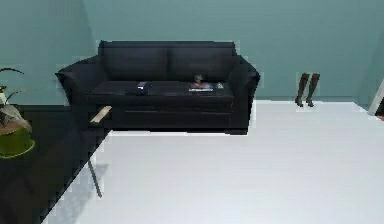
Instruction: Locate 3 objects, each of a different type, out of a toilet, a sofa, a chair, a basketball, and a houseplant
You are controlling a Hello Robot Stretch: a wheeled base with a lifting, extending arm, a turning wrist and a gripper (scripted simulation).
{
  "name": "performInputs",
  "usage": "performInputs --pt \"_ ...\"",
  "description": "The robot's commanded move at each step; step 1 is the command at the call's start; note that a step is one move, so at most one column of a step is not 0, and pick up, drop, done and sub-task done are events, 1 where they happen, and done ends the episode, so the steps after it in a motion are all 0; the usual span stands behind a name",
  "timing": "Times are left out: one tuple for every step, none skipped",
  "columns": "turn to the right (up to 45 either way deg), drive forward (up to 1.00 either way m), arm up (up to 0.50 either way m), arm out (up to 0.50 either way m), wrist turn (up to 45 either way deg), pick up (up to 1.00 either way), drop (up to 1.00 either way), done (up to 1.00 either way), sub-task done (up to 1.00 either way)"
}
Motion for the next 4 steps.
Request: performInputs --pt "6.0 0.0 0.0 0.0 0.0 0.0 0.0 0.0 0.0" --pt "0.0 0.35 0.0 0.0 0.0 0.0 0.0 0.0 0.0" --pt "0.0 1.0 0.0 0.0 0.0 0.0 0.0 0.0 0.0" --pt "-18.0 0.0 0.0 0.0 0.0 0.0 0.0 0.0 0.0"
